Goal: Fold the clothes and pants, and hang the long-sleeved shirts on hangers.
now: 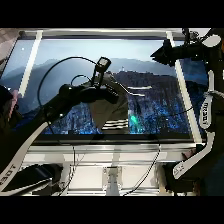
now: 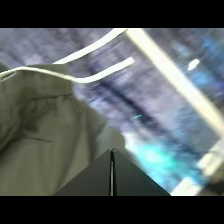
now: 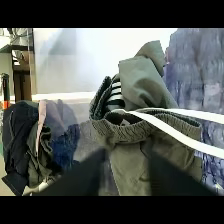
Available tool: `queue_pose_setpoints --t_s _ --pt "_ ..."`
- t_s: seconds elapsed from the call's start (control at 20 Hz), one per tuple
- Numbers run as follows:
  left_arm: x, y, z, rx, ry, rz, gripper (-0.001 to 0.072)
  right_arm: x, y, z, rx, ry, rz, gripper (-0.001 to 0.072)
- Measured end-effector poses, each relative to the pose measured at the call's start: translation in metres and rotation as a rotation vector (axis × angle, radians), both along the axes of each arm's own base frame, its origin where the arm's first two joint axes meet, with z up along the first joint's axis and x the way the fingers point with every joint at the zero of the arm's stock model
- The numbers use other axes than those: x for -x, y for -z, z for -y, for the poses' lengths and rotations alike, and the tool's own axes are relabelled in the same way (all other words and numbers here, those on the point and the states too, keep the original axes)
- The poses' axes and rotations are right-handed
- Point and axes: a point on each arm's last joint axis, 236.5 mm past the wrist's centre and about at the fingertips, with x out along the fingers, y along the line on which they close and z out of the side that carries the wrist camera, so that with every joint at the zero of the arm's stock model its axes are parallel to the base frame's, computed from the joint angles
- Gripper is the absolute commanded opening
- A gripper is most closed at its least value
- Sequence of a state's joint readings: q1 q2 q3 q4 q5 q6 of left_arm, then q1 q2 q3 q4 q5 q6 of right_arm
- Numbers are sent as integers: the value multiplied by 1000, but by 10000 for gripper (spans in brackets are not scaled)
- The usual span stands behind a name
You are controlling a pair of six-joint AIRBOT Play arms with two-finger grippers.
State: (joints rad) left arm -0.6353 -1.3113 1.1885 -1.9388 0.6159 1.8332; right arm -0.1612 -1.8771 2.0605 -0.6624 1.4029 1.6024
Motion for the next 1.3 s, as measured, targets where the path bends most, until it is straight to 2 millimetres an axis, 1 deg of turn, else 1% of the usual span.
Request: queue_pose_setpoints --t_s 0.05,0.1,0.25,0.3,0.35,0.4,0.55,0.65,0.75,0.95,1.05,1.1,1.15,1.2,1.3 --pt "-5 5 -2 -32 5 27 61 2 1 0 3 -8 -8 343" --pt "-10 9 -5 -71 11 63 112 4 3 0 8 -14 -15 343" --pt "-31 6 -14 -127 -7 169 102 15 9 0 28 -47 -48 342" --pt "-38 4 -17 -112 -43 173 82 19 13 1 42 -61 -65 341" --pt "-44 1 -22 -89 -86 164 32 24 17 2 54 -72 -82 340" --pt "-50 -2 -28 -64 -133 152 32 28 23 2 62 -85 -104 340" --pt "-63 -21 -49 6 -239 144 32 44 50 -3 65 -132 -199 340" --pt "-68 -41 -69 34 -294 156 32 53 73 -17 63 -169 -265 340" --pt "-67 -60 -88 42 -327 169 32 61 96 -37 60 -219 -322 340" --pt "-51 -94 -123 25 -362 194 32 63 145 -75 72 -274 -377 343" --pt "-41 -107 -135 6 -366 211 32 62 170 -89 79 -279 -397 345" --pt "-37 -113 -140 -1 -367 222 32 63 180 -95 79 -287 -412 362" --pt "-33 -119 -143 -2 -369 228 32 64 191 -100 82 -293 -423 442" --pt "-30 -123 -146 -3 -371 237 33 65 200 -106 87 -300 -425 445" --pt "-24 -132 -151 -1 -374 250 33 60 212 -114 93 -304 -401 444"
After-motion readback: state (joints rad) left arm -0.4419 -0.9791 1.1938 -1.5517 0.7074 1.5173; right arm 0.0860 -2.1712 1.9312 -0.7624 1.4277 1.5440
